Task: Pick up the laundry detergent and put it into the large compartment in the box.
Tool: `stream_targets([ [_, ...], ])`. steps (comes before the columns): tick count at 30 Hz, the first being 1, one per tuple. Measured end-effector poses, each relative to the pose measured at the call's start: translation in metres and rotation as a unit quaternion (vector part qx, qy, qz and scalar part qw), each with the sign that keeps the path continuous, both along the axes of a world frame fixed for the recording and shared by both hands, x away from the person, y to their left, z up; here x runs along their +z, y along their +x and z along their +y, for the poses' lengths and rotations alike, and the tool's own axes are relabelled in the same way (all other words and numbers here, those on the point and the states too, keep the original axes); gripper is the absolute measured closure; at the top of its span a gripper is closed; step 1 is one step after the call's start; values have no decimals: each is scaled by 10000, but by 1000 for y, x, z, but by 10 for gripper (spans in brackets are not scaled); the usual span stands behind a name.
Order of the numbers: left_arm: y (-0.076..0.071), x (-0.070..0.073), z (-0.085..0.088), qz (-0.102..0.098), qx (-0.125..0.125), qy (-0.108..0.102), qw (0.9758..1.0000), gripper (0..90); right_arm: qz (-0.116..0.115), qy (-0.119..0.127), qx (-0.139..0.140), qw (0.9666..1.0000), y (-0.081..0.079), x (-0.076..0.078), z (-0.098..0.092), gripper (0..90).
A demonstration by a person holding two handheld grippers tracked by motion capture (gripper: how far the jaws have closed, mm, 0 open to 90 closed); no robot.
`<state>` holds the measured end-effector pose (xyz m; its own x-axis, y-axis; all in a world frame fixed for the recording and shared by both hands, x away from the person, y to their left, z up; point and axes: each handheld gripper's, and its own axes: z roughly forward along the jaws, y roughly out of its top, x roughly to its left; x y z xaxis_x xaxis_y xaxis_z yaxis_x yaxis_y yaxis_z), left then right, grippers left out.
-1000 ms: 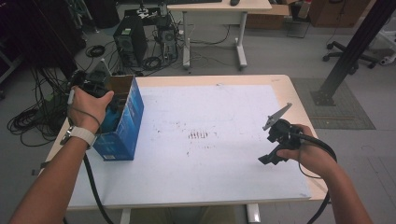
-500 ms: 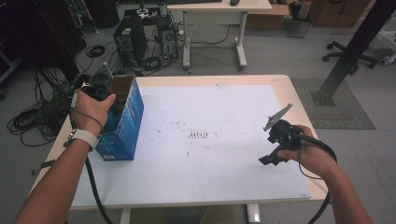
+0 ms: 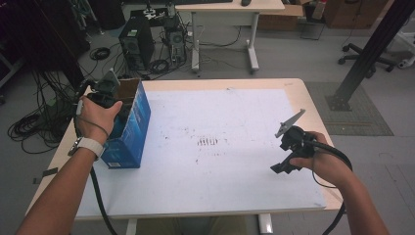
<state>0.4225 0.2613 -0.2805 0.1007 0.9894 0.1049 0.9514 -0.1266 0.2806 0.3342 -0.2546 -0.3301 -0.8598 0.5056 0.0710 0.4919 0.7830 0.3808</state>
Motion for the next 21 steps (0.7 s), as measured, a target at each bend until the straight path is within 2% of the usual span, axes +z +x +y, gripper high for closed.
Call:
stream_targets([
  [6,0,1,2,-19,4,-72,10000,351,10,-5,8,10000,0,0,1,99],
  [12,0,-1,2,34,-24,-43,10000,345,18,4,16,10000,-1,-2,1,99],
  [15,1,0,4,32,-1,-135,9999,341,25,2,0,10000,-1,-2,1,99],
  [21,1,-2,4,57,-26,-106,9999,334,37,-5,-1,10000,-1,-3,1,99],
])
